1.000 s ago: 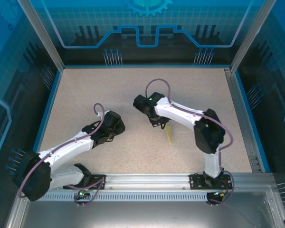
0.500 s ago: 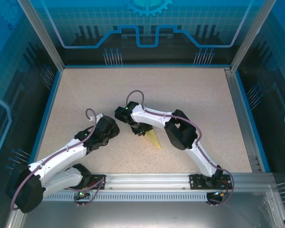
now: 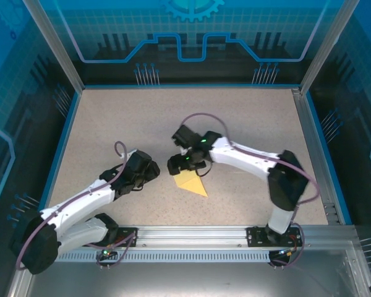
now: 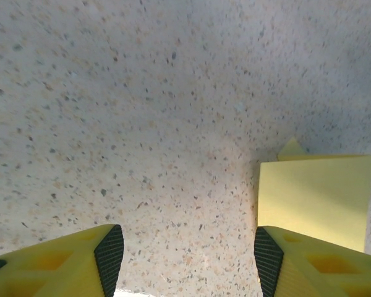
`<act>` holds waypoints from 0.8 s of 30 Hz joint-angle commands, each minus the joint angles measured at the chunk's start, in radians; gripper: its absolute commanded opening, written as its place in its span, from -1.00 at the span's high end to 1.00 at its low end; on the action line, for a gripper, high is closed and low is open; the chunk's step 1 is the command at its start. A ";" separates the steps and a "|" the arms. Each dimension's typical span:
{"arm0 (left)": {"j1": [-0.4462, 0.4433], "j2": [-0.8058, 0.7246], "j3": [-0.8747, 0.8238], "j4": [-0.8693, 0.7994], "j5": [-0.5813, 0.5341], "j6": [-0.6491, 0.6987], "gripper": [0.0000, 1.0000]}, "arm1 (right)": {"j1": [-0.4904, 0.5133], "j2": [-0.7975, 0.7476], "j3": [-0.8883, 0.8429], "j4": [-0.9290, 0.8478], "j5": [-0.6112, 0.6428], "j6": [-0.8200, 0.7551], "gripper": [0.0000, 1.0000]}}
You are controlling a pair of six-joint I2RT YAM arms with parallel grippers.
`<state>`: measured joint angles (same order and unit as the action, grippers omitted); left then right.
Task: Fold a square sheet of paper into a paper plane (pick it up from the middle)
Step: Turn over the paper at the center of the table, then rotate the paper at the center of the table.
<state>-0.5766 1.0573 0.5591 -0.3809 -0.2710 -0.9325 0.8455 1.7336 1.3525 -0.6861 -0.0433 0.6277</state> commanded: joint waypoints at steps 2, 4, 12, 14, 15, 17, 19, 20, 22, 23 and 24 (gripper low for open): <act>0.008 0.071 0.033 0.056 0.107 0.033 -0.24 | -0.149 -0.043 -0.183 0.237 -0.252 -0.048 -0.62; 0.007 0.113 0.049 0.075 0.137 0.038 -0.24 | -0.201 -0.018 -0.202 0.271 -0.331 -0.083 -0.56; 0.008 0.230 0.113 0.095 0.227 0.055 -0.24 | -0.285 0.167 -0.112 0.301 -0.480 -0.176 -0.18; 0.008 0.241 0.117 0.099 0.236 0.054 -0.24 | -0.289 0.209 -0.089 0.305 -0.505 -0.187 -0.03; 0.007 0.246 0.122 0.096 0.238 0.054 -0.24 | -0.292 0.228 -0.077 0.304 -0.513 -0.191 0.08; 0.009 0.256 0.130 0.091 0.242 0.058 -0.24 | -0.298 0.250 -0.070 0.317 -0.529 -0.188 0.35; 0.009 0.264 0.138 0.086 0.243 0.061 -0.24 | -0.315 0.252 -0.092 0.345 -0.530 -0.174 0.46; 0.008 0.268 0.141 0.086 0.245 0.061 -0.24 | -0.328 0.247 -0.113 0.373 -0.537 -0.161 0.53; 0.007 0.275 0.145 0.089 0.251 0.061 -0.24 | -0.361 0.235 -0.163 0.434 -0.560 -0.124 0.66; 0.009 0.280 0.148 0.095 0.255 0.062 -0.24 | -0.375 0.227 -0.194 0.469 -0.570 -0.105 0.70; 0.008 0.286 0.150 0.099 0.260 0.062 -0.24 | -0.387 0.218 -0.226 0.505 -0.579 -0.084 0.70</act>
<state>-0.5766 1.3258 0.6788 -0.2874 -0.0433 -0.8879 0.5049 1.9751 1.1969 -0.2779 -0.5625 0.4934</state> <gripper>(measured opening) 0.621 0.156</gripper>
